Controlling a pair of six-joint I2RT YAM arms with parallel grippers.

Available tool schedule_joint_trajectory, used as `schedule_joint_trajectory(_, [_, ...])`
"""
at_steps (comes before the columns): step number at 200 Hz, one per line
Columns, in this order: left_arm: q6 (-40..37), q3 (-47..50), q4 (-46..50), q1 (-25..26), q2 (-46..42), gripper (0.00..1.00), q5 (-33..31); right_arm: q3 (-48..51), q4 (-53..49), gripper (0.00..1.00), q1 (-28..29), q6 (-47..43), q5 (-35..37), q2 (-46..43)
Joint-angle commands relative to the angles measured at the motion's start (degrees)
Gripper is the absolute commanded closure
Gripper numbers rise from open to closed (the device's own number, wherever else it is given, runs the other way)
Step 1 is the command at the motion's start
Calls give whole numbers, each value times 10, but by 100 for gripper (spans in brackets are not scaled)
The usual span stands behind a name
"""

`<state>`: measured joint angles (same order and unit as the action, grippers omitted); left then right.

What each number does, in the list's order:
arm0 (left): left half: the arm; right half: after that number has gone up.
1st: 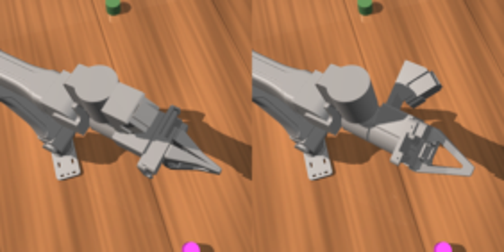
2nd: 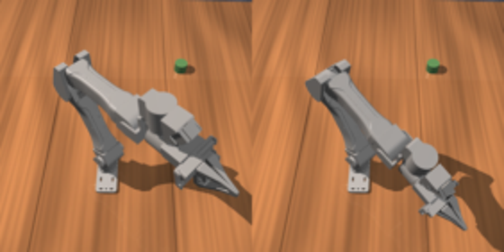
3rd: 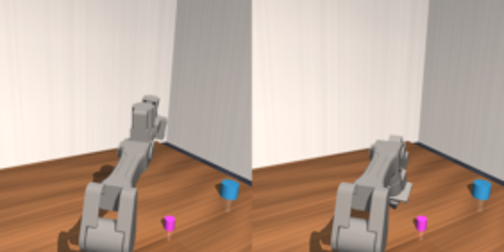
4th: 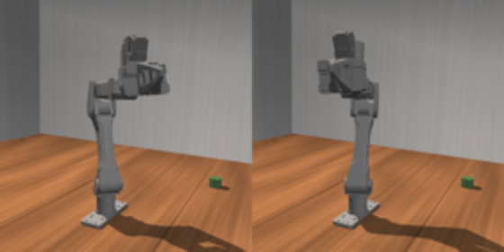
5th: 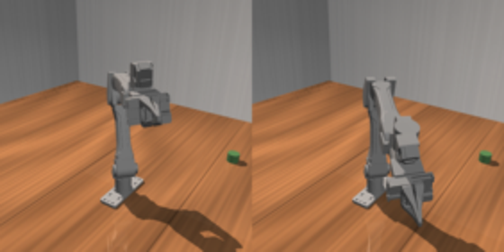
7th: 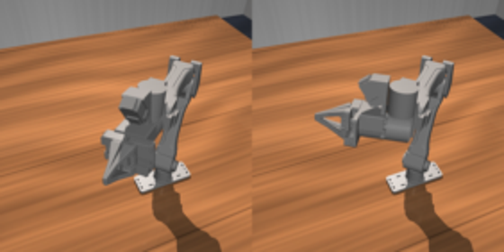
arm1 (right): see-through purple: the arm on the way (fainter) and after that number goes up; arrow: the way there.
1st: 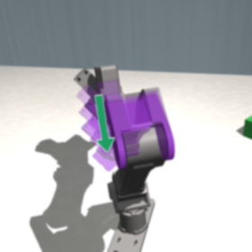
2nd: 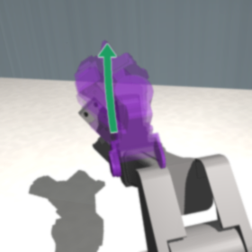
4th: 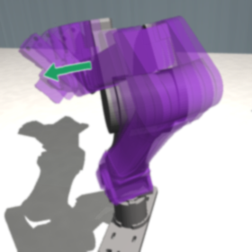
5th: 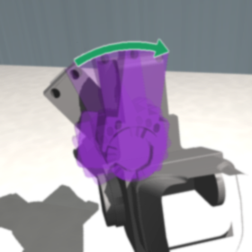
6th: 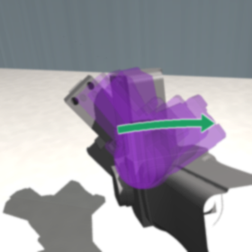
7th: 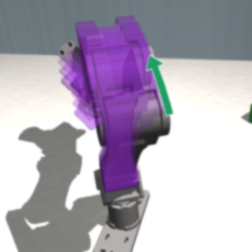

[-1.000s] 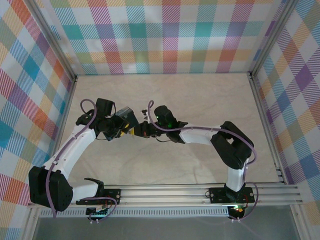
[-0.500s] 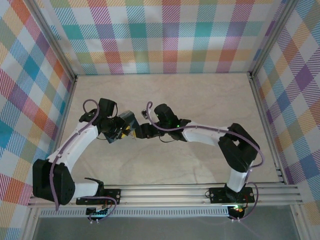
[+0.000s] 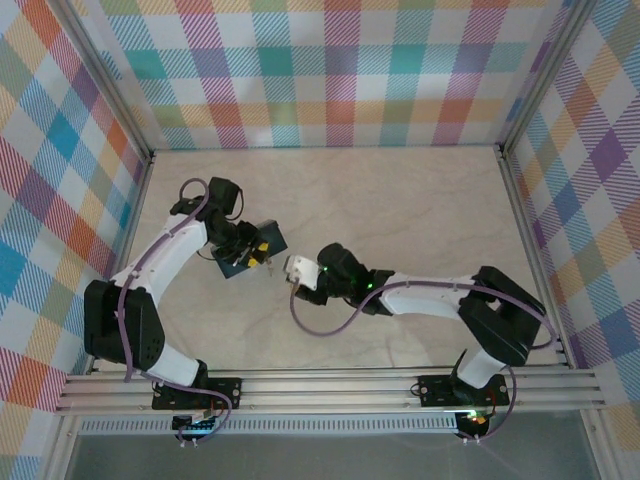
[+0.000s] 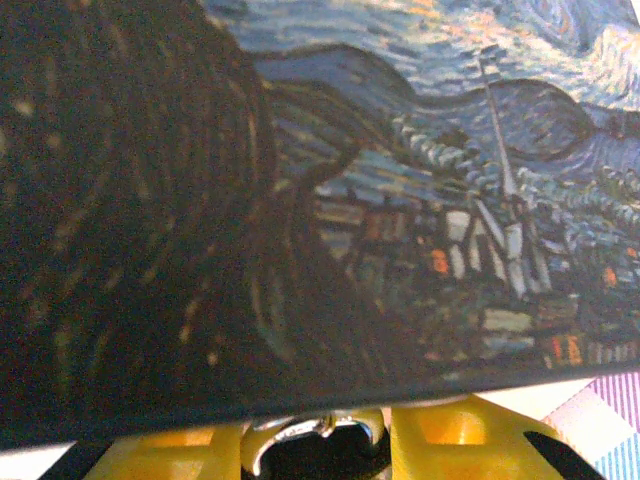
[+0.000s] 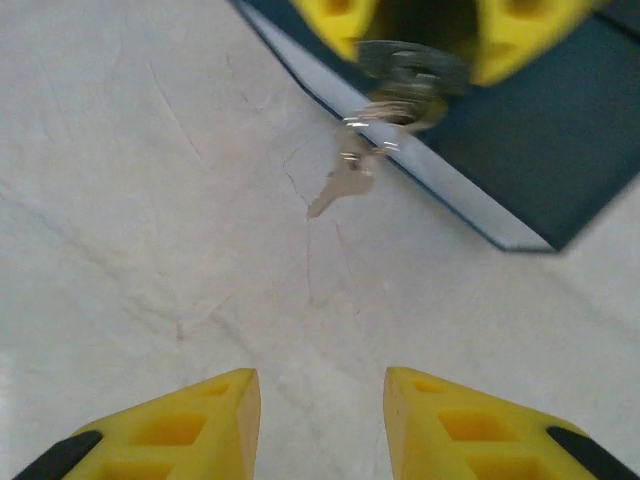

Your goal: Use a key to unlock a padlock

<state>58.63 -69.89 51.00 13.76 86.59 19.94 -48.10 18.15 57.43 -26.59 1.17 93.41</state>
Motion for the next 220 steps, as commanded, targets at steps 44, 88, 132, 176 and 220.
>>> schedule_joint_trajectory(44, [-19, -53, 36, 7, 8, 100, 12, 2, 306, 67, 20, -224, 85, 72])
schedule_joint_trajectory(88, [-12, -45, 26, 7, -1, 100, 19, -8, 297, 68, 19, -197, 67, 77])
schedule_joint_trajectory(132, [-10, -42, 19, 7, -4, 100, 25, -25, 288, 70, 19, -199, 65, 91])
schedule_joint_trajectory(176, [-10, -43, 18, 7, -4, 100, 30, -41, 277, 74, 17, -197, 61, 105])
schedule_joint_trajectory(220, [-9, -40, 15, 7, -8, 100, 34, -49, 274, 87, 10, -185, 62, 112])
